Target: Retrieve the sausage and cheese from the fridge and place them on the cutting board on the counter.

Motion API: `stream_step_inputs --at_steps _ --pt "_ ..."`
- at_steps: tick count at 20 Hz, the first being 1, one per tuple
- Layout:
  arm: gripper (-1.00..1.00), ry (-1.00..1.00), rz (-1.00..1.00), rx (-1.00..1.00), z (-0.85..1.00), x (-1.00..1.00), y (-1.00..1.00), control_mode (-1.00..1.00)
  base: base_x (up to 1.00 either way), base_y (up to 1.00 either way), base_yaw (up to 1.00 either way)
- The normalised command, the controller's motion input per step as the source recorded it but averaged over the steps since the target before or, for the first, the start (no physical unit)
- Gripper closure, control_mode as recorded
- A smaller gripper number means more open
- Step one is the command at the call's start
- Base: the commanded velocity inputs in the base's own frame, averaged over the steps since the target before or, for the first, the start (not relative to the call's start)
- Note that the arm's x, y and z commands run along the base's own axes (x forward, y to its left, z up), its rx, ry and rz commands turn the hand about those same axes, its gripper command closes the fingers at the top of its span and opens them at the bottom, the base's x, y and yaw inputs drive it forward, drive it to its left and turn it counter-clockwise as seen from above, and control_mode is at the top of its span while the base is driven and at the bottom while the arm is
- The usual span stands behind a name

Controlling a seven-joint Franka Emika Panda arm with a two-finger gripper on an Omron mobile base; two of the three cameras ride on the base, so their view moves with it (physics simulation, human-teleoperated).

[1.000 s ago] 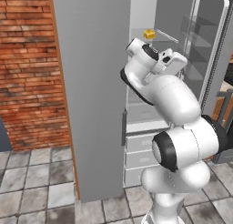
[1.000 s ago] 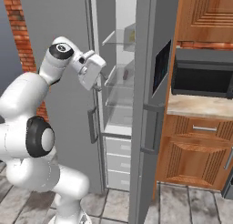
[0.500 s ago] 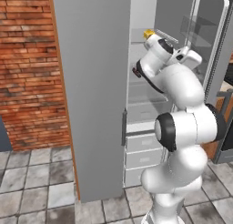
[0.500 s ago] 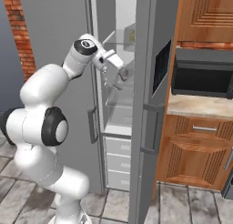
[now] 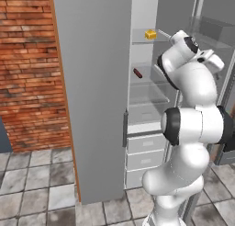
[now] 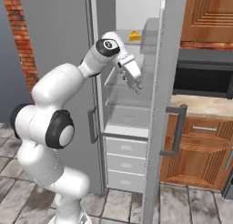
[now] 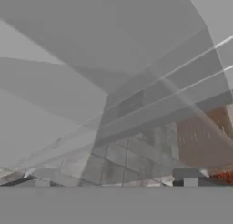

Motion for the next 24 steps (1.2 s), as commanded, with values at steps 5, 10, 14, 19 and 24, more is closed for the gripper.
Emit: stream_step_inputs --at_steps 5,10,14,19,24 --pt "-1.0 -0.16 -0.06 0.0 -0.1 -0.02 -0.54 -1.0 0.0 0.0 0.0" --pt "-1.0 -0.42 0.07 -0.02 0.38 -0.87 0.05 -1.0 0.0 0.0 0.0" --pt "-1.0 -0.34 0.13 -0.12 0.84 -0.82 0.45 -1.0 0.0 0.0 0.0" --pt "-1.0 -0.2 0.25 -0.15 0.29 -0.76 0.74 -1.0 0.0 0.0 0.0" --pt "-1.0 -0.01 0.55 0.07 -0.02 -0.15 1.0 -1.0 0.0 0.0 0.0"
